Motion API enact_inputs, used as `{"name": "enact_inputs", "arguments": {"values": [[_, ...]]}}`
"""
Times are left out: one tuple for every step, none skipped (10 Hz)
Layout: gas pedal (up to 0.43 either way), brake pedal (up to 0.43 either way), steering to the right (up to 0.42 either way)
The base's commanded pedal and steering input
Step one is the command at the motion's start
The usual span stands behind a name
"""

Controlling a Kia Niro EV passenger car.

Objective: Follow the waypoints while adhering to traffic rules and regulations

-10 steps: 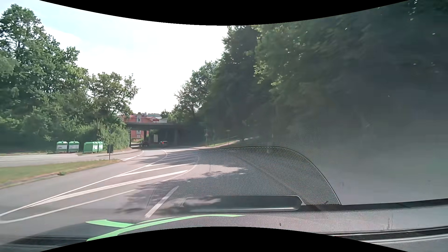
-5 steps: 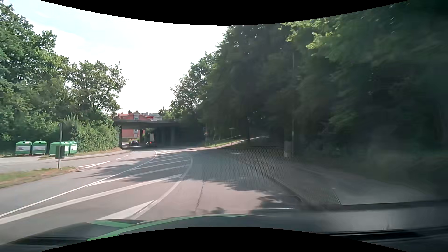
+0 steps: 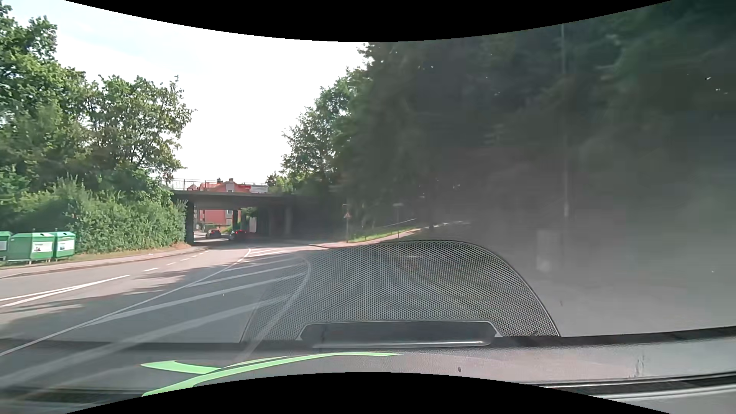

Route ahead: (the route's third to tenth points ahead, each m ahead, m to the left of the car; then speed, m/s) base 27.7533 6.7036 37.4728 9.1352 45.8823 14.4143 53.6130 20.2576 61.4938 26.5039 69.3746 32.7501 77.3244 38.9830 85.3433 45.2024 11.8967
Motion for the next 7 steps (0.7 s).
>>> {"name": "enact_inputs", "arguments": {"values": [[0.020, 0.000, -0.043], [0.020, 0.000, -0.046], [0.008, 0.000, -0.049], [0.000, 0.000, -0.050], [0.000, 0.000, -0.052], [0.000, 0.000, -0.053], [0.000, 0.000, -0.054]]}}
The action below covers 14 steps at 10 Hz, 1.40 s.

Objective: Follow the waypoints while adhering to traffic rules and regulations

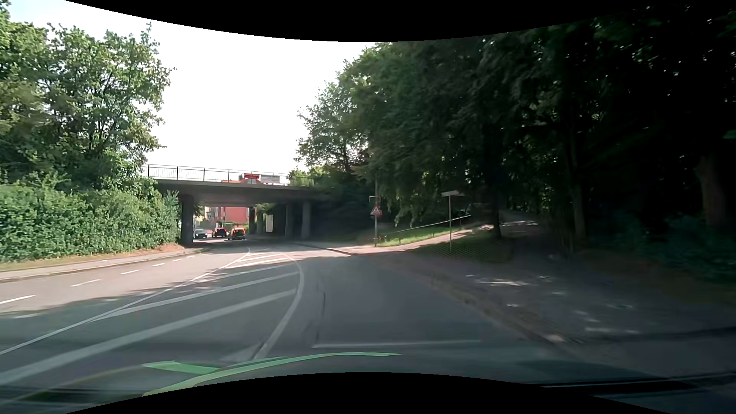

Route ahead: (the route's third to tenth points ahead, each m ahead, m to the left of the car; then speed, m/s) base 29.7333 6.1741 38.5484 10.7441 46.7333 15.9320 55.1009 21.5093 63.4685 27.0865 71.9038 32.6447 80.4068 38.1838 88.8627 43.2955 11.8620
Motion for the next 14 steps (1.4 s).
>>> {"name": "enact_inputs", "arguments": {"values": [[0.000, 0.000, -0.055], [0.000, 0.000, -0.056], [0.000, 0.000, -0.059], [0.000, 0.000, -0.061], [0.000, 0.000, -0.064], [0.000, 0.000, -0.066], [0.008, 0.000, -0.067], [0.020, 0.000, -0.069], [0.020, 0.000, -0.068], [0.020, 0.000, -0.068], [0.020, 0.000, -0.069], [0.020, 0.000, -0.069], [0.020, 0.000, -0.069], [0.020, 0.000, -0.069]]}}
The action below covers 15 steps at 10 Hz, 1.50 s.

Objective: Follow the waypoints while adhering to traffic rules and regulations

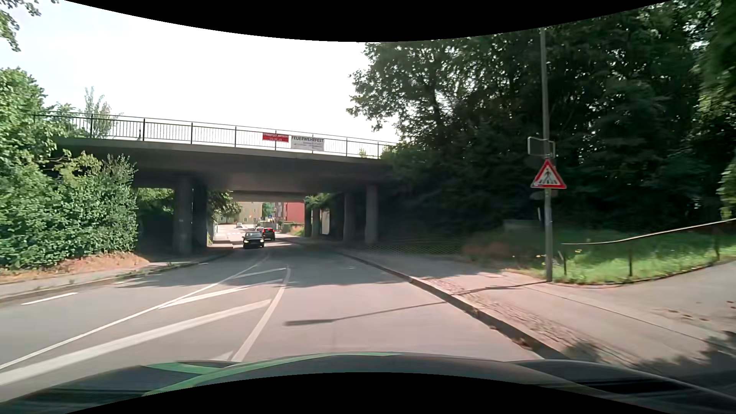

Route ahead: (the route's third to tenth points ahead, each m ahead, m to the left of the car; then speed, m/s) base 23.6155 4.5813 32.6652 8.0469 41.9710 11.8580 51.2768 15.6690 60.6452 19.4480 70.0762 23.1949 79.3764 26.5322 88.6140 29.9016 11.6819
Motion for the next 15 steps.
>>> {"name": "enact_inputs", "arguments": {"values": [[0.020, 0.000, -0.069], [0.028, 0.000, -0.069], [0.028, 0.000, -0.069], [0.039, 0.000, -0.069], [0.047, 0.000, -0.069], [0.047, 0.000, -0.069], [0.047, 0.000, -0.069], [0.047, 0.000, -0.069], [0.047, 0.000, -0.067], [0.047, 0.000, -0.065], [0.047, 0.000, -0.063], [0.047, 0.000, -0.060], [0.047, 0.000, -0.056], [0.047, 0.000, -0.051], [0.047, 0.000, -0.046]]}}
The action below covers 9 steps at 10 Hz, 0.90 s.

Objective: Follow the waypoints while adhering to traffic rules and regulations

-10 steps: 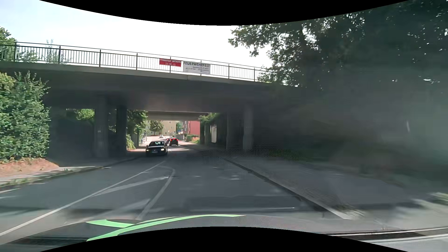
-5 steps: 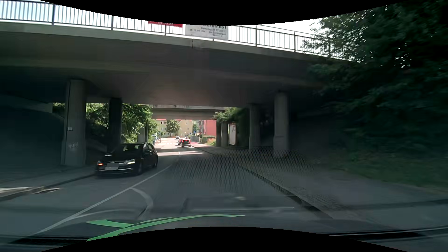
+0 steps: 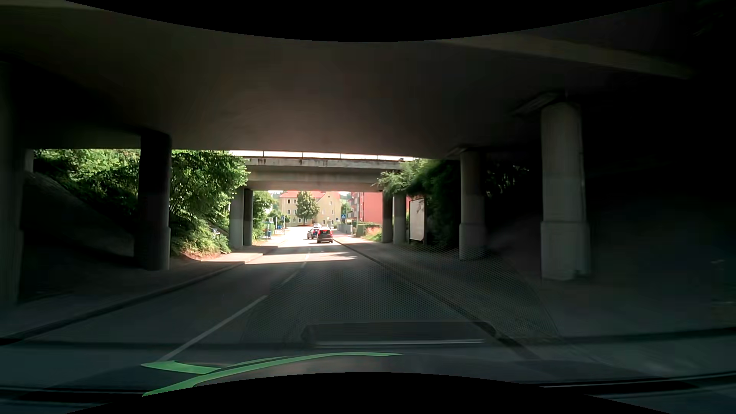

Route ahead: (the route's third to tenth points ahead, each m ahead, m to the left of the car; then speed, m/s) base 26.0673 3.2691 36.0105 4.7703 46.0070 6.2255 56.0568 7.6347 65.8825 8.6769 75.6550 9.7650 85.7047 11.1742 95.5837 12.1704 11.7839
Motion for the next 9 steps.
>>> {"name": "enact_inputs", "arguments": {"values": [[0.000, 0.000, -0.043], [0.000, 0.000, -0.043], [0.000, 0.000, -0.041], [0.000, 0.000, -0.036], [0.000, 0.000, -0.031], [0.000, 0.000, -0.028], [0.000, 0.000, -0.027], [0.000, 0.000, -0.027], [0.000, 0.000, -0.027]]}}
